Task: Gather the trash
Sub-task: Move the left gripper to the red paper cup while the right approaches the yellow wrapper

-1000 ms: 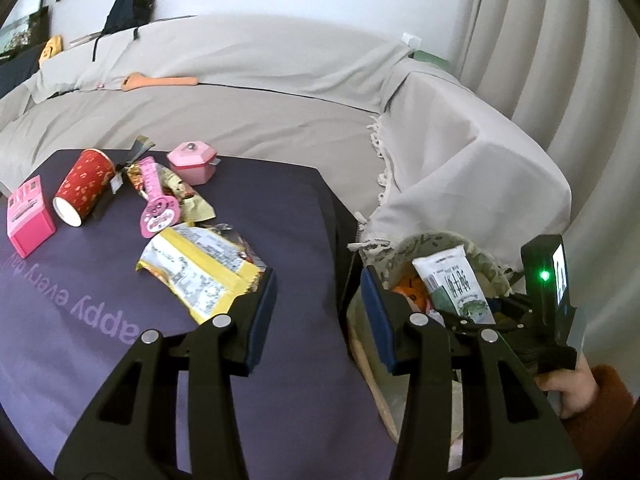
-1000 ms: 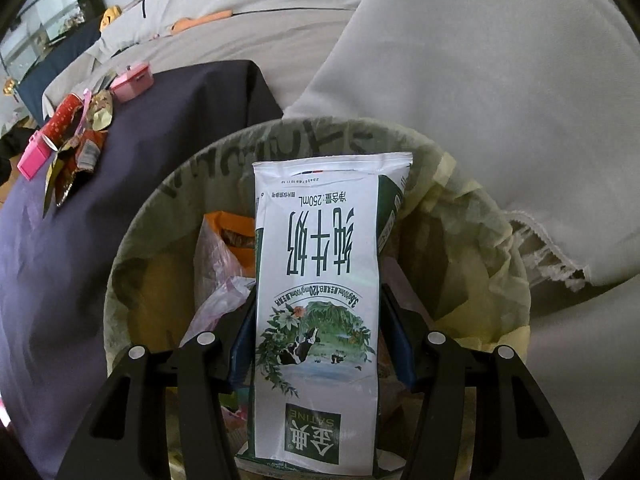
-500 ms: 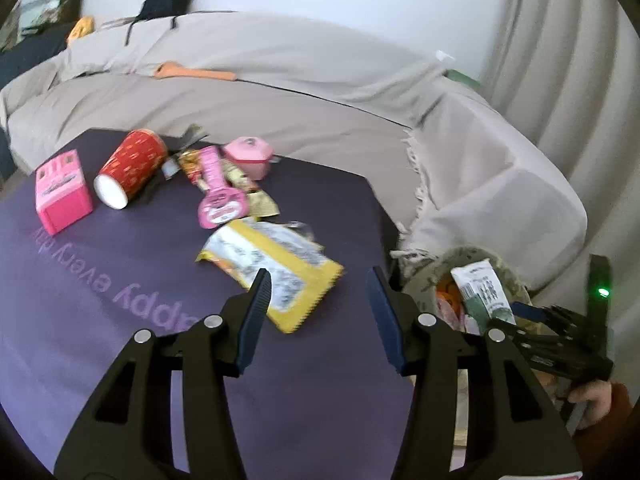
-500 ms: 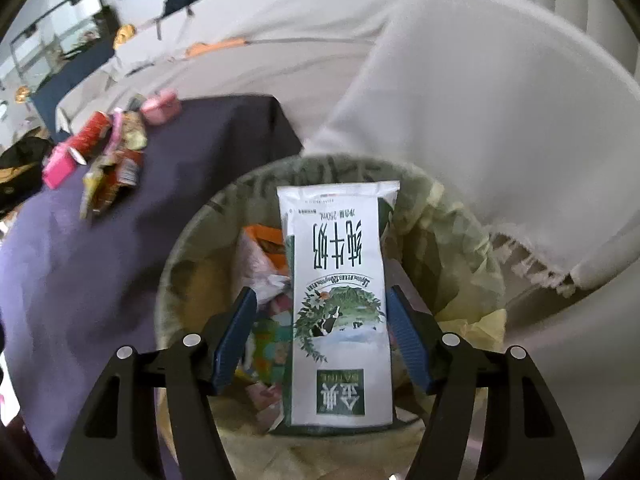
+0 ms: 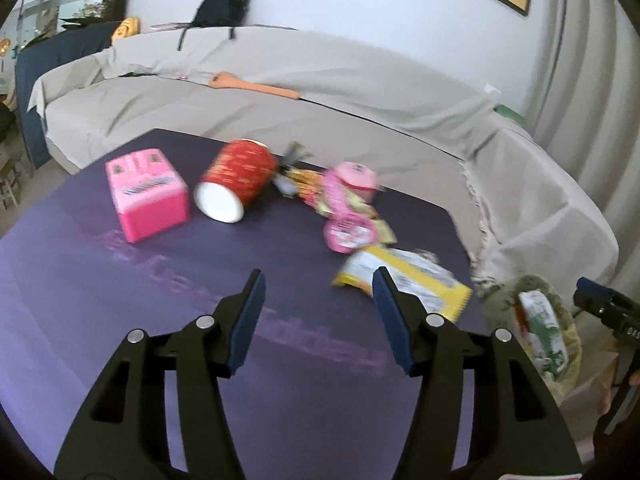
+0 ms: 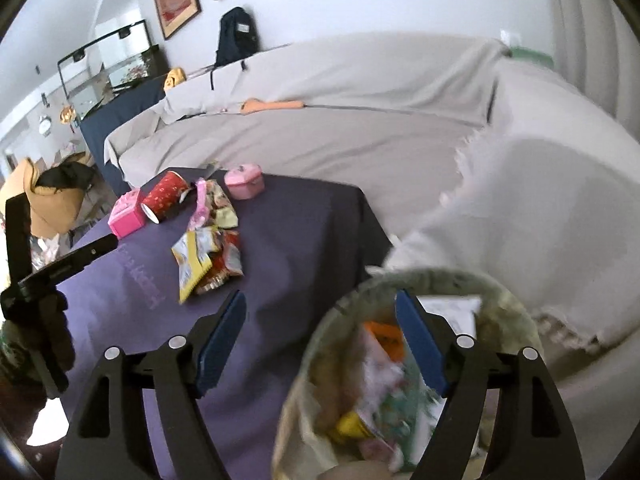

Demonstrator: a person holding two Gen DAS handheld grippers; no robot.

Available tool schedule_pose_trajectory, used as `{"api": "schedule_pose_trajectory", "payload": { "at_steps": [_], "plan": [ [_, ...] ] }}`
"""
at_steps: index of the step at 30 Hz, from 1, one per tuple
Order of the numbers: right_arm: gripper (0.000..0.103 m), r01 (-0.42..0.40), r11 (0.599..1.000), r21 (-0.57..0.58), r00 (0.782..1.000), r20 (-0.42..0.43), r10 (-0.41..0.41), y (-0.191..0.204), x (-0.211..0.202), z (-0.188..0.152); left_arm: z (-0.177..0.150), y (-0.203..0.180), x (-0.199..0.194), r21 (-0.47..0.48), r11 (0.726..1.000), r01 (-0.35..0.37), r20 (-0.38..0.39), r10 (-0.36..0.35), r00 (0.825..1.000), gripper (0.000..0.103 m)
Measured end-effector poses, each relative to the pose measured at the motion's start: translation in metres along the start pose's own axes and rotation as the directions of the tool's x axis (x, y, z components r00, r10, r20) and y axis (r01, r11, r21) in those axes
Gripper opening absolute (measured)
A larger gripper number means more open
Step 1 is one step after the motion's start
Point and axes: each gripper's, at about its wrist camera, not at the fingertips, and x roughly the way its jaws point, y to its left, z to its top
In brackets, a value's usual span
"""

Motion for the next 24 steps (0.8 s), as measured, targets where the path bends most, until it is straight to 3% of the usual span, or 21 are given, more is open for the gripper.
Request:
{"api": "schedule_pose_trajectory", "payload": {
  "at_steps": [3,6,12,16,19,24],
  "plan": [
    [0.073,0.023,0.999,-0.031,1.000,0.008,-0.023,0.022,0.020,0.009,0.007,0.026,0.008,0.002,1.000,-0.016,0.008,0.016,1.000,0.058],
    [0.073,-0.037,0.999,-0.016,0.998,-0.051,0.036,0.033,0.052,0.016,0.020,0.043,0.028,0.006,0.999,-0.048,-0.009,0.049,0.999,0.058],
    [0.073,-0.043,0.999,-0.008,0.995,-0.087,0.042,0.041,0.086,0.026,0.051,0.051,0.066,0.039,0.996,-0.086,-0.013,0.087,0.996,0.058],
    [0.073,-0.042,0.999,-0.017,0.994,-0.099,0.040,0.040,0.093,0.034,0.074,0.050,0.081,0.083,0.994,-0.065,-0.006,0.066,0.998,0.058],
    [0.073,-0.046,0.999,-0.011,0.995,-0.088,0.045,0.035,0.094,0.043,0.092,0.050,0.100,0.145,0.986,-0.085,-0.027,0.090,0.996,0.058],
    [0.073,-0.052,0.998,-0.041,0.996,-0.071,0.049,0.037,0.099,0.056,0.104,0.051,0.146,0.213,0.970,-0.119,-0.132,0.149,0.980,0.058]
  ]
}}
